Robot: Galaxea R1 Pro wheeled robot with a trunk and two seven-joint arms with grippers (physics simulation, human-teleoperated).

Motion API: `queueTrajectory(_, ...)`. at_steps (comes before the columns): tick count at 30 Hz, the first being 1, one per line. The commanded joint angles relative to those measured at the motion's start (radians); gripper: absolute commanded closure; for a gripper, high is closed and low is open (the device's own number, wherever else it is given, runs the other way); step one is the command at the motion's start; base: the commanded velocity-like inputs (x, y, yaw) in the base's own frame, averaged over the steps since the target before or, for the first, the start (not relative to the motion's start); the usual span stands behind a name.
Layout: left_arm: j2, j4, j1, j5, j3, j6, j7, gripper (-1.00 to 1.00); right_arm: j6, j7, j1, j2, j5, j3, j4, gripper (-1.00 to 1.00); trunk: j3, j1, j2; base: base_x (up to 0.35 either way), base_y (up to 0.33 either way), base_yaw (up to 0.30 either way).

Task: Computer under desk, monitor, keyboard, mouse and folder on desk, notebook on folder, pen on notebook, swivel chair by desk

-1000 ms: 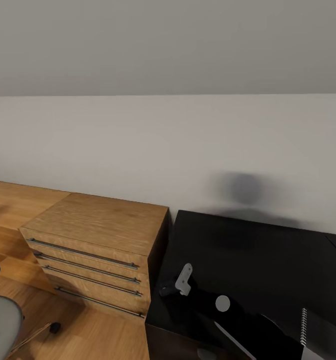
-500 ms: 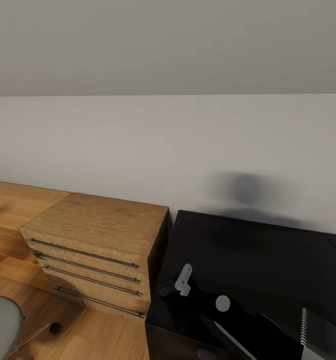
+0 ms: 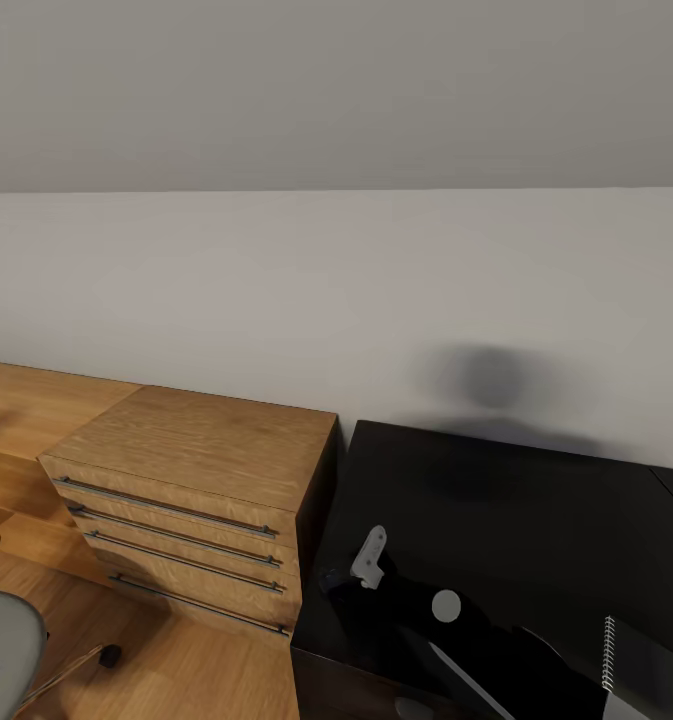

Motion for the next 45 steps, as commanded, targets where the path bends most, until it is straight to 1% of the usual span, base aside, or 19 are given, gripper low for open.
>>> queueTrajectory(1,0.001,-0.001,0.000,0.010,-0.004,-0.005,0.005,-1.00,0.009,-0.029,-0.001,0.000,0.003,-0.001,0.007,1.00,-0.001,0.000,0.000,0.000,0.000,0.000)
queueTrajectory(2,0.001,-0.001,0.000,0.010,-0.004,-0.005,0.005,-1.00,0.010,-0.058,-0.001,0.001,0.003,-0.003,0.001,1.00,-0.001,0.000,0.000,0.000,0.000,0.000)
queueTrajectory(3,0.001,-0.001,0.000,0.010,-0.004,-0.005,0.005,-1.00,0.016,-0.163,-0.001,0.003,0.001,-0.005,-0.040,1.00,-0.001,0.000,0.000,0.000,0.000,0.000)
queueTrajectory(5,0.001,-0.001,0.000,0.010,-0.004,-0.005,0.005,-1.00,0.018,-0.211,-0.001,0.008,-0.001,-0.006,-0.064,1.00,-0.001,0.000,0.000,0.000,0.000,0.000)
queueTrajectory(6,0.001,-0.001,0.000,0.010,-0.004,-0.005,0.005,-1.00,0.024,-0.262,-0.001,0.015,-0.003,-0.006,-0.091,1.00,-0.001,0.000,0.000,0.000,0.000,0.000)
queueTrajectory(7,0.001,-0.001,0.000,0.010,-0.004,-0.005,0.005,-1.00,0.059,-0.410,-0.001,0.043,-0.013,-0.007,-0.149,1.00,-0.001,0.000,0.000,0.000,0.000,0.000)
queueTrajectory(9,0.001,-0.001,0.000,0.010,-0.004,-0.005,0.005,-1.00,0.083,-0.567,-0.001,0.074,-0.036,-0.008,-0.178,1.00,-0.001,0.000,0.000,0.000,0.000,0.000)
queueTrajectory(11,0.001,-0.001,0.000,0.010,-0.004,-0.005,0.005,-1.00,0.092,-0.763,-0.001,0.110,-0.080,-0.009,-0.195,1.00,-0.001,0.000,0.000,0.000,0.000,0.000)
queueTrajectory(12,0.001,-0.001,0.000,0.010,-0.004,-0.005,0.005,-1.00,0.093,-0.816,-0.001,0.117,-0.093,-0.009,-0.198,1.00,-0.001,0.000,0.000,0.000,0.000,0.000)
queueTrajectory(13,0.001,-0.001,0.000,0.010,-0.004,-0.005,0.005,-1.00,0.094,-0.921,0.000,0.131,-0.122,-0.011,-0.201,1.00,-0.001,0.000,0.000,0.000,0.000,0.000)
queueTrajectory(14,0.001,-0.001,0.000,0.010,-0.004,-0.005,0.005,-1.00,0.093,-0.972,0.000,0.137,-0.137,-0.013,-0.203,1.00,-0.001,0.000,0.000,0.000,0.000,0.000)
queueTrajectory(15,0.001,-0.001,0.000,0.010,-0.004,-0.005,0.005,-1.00,0.090,-1.063,0.000,0.146,-0.166,-0.018,-0.205,1.00,-0.001,0.000,0.000,0.000,0.000,0.000)
queueTrajectory(16,0.001,-0.001,0.000,0.010,-0.004,-0.005,0.005,-1.00,0.087,-1.102,0.000,0.149,-0.180,-0.021,-0.207,1.00,-0.001,0.000,0.000,0.000,0.000,0.000)
queueTrajectory(17,0.001,-0.001,0.000,0.010,-0.004,-0.005,0.005,-1.00,0.075,-1.167,0.000,0.153,-0.202,-0.025,-0.213,1.00,-0.001,0.000,0.000,0.000,0.000,0.000)
queueTrajectory(18,0.001,-0.001,0.000,0.010,-0.004,-0.005,0.005,-1.00,0.024,-1.269,0.000,0.157,-0.239,-0.032,-0.246,1.00,-0.001,0.000,0.000,0.000,0.000,0.000)
queueTrajectory(27,0.001,-0.001,0.000,0.010,-0.004,-0.005,0.005,-1.00,-0.032,-1.295,0.000,0.163,-0.251,-0.032,-0.259,1.00,-0.001,0.000,0.000,0.000,0.000,0.000)
queueTrajectory(32,0.001,-0.001,0.000,0.010,-0.004,-0.005,0.005,-1.00,-0.039,-1.297,-0.001,0.162,-0.252,-0.031,-0.259,1.00,-0.001,0.000,0.000,0.000,0.000,0.000)
queueTrajectory(39,0.002,-0.001,0.000,0.010,-0.004,-0.005,0.005,-1.00,-0.054,-1.295,0.000,0.152,-0.283,-0.038,-0.248,1.00,-0.001,0.000,0.000,-0.153,0.000,-0.218)
queueTrajectory(45,0.002,-0.001,0.000,0.010,-0.004,-0.004,0.005,-1.00,-0.056,-1.295,-0.001,0.151,-0.291,-0.039,-0.246,1.00,-0.001,0.000,0.000,-0.318,0.000,-0.265)
